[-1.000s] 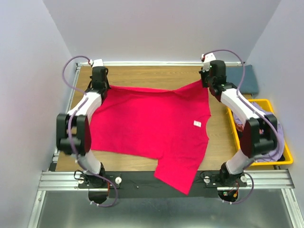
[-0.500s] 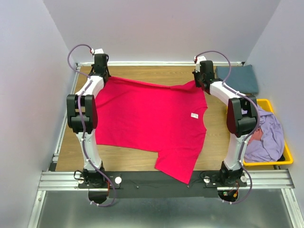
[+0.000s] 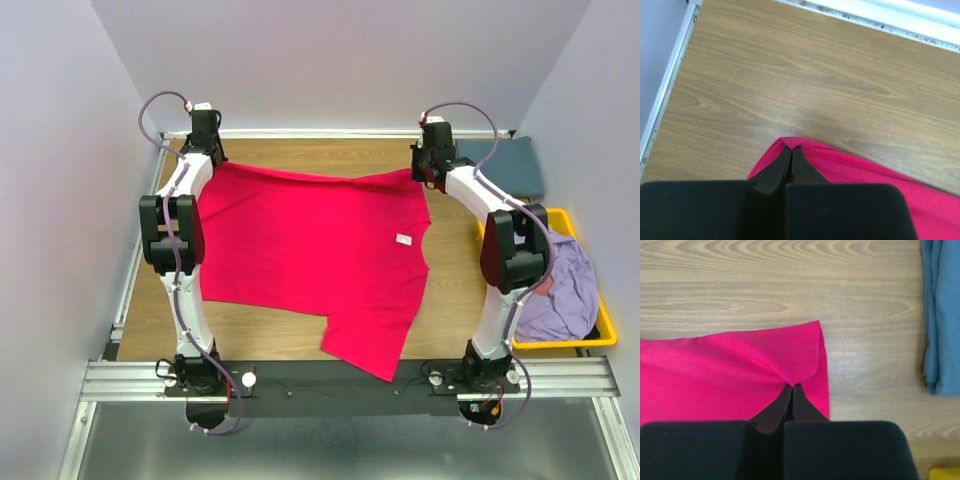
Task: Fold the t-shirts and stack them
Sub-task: Fold the tshirt
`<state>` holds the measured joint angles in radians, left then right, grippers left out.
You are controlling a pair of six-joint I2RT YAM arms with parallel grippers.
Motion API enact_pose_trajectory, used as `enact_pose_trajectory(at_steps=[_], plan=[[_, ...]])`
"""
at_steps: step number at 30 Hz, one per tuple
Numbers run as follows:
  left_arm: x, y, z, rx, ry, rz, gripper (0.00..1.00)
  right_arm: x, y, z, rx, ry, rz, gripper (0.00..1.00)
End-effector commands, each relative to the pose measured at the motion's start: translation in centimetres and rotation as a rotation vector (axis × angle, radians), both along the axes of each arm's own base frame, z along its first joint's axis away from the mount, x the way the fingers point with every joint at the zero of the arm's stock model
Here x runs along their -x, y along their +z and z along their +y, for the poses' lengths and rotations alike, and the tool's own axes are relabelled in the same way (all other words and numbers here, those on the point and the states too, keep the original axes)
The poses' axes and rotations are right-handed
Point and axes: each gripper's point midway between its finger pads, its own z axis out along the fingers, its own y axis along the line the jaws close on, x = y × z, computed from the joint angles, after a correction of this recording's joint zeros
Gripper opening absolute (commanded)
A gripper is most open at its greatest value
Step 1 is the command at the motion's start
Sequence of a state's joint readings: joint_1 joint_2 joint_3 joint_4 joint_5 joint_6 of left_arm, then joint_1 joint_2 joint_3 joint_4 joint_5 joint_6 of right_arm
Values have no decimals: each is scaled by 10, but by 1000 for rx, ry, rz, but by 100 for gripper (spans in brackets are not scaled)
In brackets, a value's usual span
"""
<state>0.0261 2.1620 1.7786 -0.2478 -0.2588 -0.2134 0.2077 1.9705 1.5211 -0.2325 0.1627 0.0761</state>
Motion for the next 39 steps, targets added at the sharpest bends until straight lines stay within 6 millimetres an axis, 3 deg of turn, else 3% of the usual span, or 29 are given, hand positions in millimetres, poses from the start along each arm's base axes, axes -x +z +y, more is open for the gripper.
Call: enact_pose_trajectory(at_steps=[1,9,16,19,24,27,36,39], plan=[[4,0,2,51,13,27,0,22,19,6,-120,-60,42,1],[21,11,10,88,59,56,0,51,34,20,-255,-80,102,1],[38,-3,6,113,65,119,0,88,17,26,-327,-104,221,1],[45,1,6,117,77,130,0,100,13,26,-337,-107,248,1],[55,15,14,108,120,114,0,113,10,25,-340,-117,275,1],[65,12,19,113,146,122,0,121,9,25,-347,-120,299,1],[75,32,24,99,148,103,0,142,20,26,-373,-118,322,1],[79,22,25,102,151,121,0,151,16,26,-376,-121,347,1]])
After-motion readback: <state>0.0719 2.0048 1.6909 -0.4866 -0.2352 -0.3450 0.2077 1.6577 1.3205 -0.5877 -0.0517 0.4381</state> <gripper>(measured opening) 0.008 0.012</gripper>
